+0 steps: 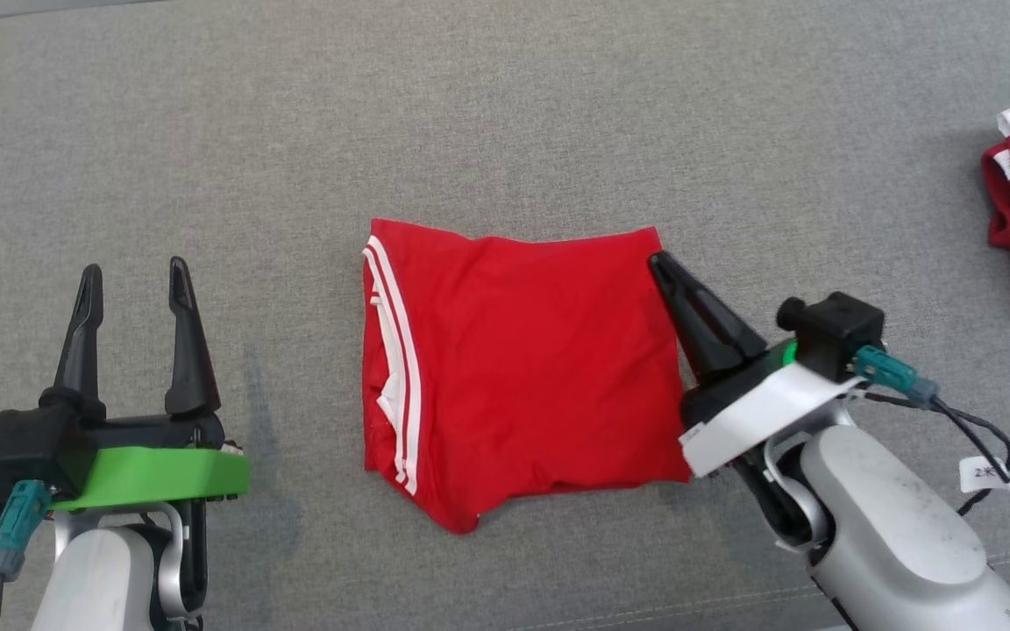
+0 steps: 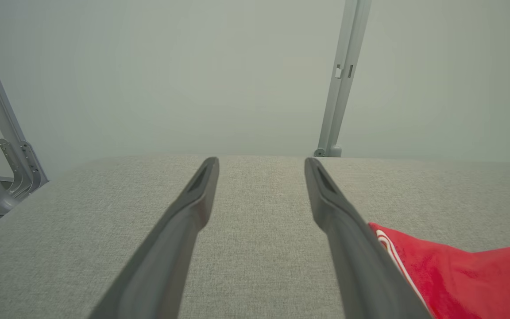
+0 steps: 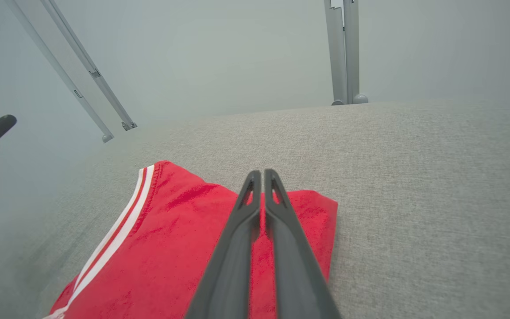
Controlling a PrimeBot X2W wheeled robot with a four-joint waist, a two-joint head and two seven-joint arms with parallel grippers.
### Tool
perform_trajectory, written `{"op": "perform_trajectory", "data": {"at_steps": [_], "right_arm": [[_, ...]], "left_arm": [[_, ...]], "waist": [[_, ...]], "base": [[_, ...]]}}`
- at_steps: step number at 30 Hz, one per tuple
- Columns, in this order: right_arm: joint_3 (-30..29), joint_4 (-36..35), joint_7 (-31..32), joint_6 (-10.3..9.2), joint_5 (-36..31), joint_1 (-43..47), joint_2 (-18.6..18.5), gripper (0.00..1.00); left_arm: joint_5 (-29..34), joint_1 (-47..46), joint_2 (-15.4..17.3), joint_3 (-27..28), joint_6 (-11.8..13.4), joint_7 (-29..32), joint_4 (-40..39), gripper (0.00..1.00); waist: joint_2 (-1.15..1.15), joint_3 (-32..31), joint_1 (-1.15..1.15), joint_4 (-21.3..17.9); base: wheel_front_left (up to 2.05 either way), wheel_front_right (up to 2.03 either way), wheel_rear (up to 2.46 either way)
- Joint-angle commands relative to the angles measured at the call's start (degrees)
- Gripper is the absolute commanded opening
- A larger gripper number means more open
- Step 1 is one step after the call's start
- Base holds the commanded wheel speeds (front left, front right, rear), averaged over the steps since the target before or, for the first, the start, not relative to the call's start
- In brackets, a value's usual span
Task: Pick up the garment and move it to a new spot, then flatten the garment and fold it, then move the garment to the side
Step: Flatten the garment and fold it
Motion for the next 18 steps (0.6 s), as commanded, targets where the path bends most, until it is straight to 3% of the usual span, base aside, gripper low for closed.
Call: {"op": "perform_trajectory", "data": {"at_steps": [1, 10, 18], "right_arm": [[-3.06, -0.50, -0.15, -0.01, -1.42, 1.88, 0.12, 1.00], [-18.67, -2.49, -0.16, -0.01, -7.44, 7.99, 0.42, 1.00], [-21.75, -3.02, 0.30, -0.01, -8.96, 11.13, -0.48, 1.00]], "left_arm": [[-0.50, 0.67, 0.00, 0.21, 0.44, -0.19, -0.32, 1.00], [-1.24, 3.24, 1.15, 0.07, -0.30, 0.37, -0.50, 1.00], [-0.38, 6.09, 2.65, -0.23, -0.47, 0.70, -0.73, 1.00]], "waist": [[0.00, -1.22, 0.00, -0.61], [0.00, -5.76, 0.00, -1.21], [0.00, -9.76, 0.00, -1.46]], "base": [[0.00, 0.00, 0.00], [0.00, 0.00, 0.00], [0.00, 0.00, 0.00]]}}
